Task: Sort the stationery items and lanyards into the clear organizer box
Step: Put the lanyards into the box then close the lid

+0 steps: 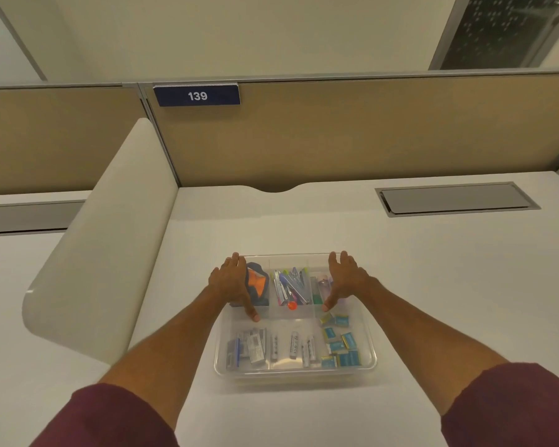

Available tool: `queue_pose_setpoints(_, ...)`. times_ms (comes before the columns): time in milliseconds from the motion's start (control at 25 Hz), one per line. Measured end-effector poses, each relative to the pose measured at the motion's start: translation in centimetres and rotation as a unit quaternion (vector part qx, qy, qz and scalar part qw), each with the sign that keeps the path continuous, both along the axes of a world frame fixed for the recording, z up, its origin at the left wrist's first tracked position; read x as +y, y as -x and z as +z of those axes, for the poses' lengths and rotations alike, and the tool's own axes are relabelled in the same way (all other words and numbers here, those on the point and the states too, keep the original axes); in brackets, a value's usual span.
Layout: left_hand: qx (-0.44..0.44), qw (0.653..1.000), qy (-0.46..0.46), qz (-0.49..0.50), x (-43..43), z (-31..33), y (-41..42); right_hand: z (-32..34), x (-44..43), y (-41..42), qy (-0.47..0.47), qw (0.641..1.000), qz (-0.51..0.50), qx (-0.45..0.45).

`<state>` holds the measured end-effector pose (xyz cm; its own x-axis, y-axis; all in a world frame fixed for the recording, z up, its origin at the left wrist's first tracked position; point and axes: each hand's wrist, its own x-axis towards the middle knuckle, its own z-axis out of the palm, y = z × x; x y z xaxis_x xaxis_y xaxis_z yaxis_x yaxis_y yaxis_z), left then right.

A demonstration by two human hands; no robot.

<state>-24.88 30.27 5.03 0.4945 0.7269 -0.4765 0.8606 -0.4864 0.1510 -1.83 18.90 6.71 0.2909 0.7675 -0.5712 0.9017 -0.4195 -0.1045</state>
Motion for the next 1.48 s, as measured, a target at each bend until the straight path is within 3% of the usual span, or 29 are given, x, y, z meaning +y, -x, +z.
queue_pose_setpoints(400, -0.009, 1.0, 0.004, 0.002, -0.1, -0.3, 0.3, 0.6, 0.6, 0.1, -0.011, 0.998, 0.028, -0.057)
queue_pose_setpoints(680, -0.014, 0.998, -0.052, -0.025, -1.0, -0.7, 1.6, -0.1, -2.5, -0.9, -0.031, 0.997, 0.016, 0.063)
queue_pose_setpoints(840, -0.03, 0.998, -0.023, -0.048, -2.5, -0.1, 3.0, 0.4, -5.3, -1.1, 0.0, 0.997, 0.047, 0.058)
queue_pose_setpoints(1040, 0.046, 0.99, 0.046, -0.127, -4.7, 0.3, 5.6, 0.9, -8.6, -0.9, 0.066, 0.992, 0.104, 0.023)
queue_pose_setpoints(1480, 0.045, 0.99, 0.004, -0.137, -6.5, 0.1, 6.2, -0.8, -10.8, -0.1, 0.035, 0.996, 0.08, -0.011)
